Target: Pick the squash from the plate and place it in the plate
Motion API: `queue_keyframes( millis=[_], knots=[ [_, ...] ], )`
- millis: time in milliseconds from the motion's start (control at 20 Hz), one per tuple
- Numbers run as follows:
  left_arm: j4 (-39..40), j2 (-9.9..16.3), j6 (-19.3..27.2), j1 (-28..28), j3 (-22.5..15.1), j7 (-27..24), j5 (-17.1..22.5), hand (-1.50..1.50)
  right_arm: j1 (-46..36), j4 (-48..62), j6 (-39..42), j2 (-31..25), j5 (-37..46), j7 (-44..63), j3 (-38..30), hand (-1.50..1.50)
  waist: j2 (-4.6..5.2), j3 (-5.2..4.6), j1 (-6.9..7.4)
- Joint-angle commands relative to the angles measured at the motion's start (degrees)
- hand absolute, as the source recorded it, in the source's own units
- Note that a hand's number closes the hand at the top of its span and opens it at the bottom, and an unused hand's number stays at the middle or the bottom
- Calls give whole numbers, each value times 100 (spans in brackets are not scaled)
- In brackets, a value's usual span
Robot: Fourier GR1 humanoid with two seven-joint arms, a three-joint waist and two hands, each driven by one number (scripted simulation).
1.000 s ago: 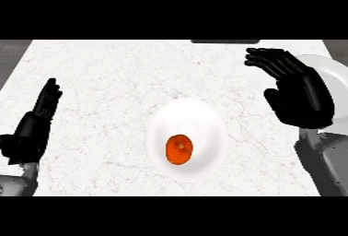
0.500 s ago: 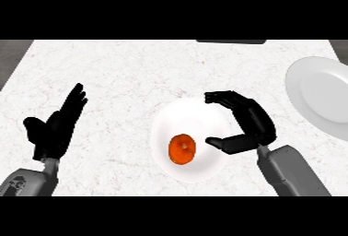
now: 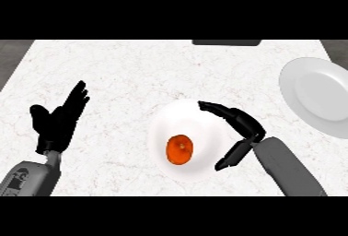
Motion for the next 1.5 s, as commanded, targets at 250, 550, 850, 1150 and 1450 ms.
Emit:
queue_keyframes(
  millis=[250, 550, 850, 1150, 1450],
  knots=[
    [434, -300, -39, -305, 170, 70, -258, 0, -976, 1169, 193, 245, 1106, -473, 233, -150, -49, -11, -129],
    [176, -197, -241, -113, 395, 40, -241, 0, -1373, 1148, 284, 357, 1613, 172, 456, -150, -63, -12, -115],
    [243, -204, -464, 140, 609, -95, -270, 0, -1354, 937, -147, 384, 2337, 594, 558, -150, -73, -14, -131],
    [-272, -345, -369, 381, 600, 194, -429, 0, -1121, 433, -147, 738, 2906, 1200, 787, -150, -90, -13, -148],
    [-252, -612, -417, 367, 580, 74, -790, 0, -1066, 1011, -45, 883, 3489, 781, 619, -150, -69, -12, -121]
  ],
)
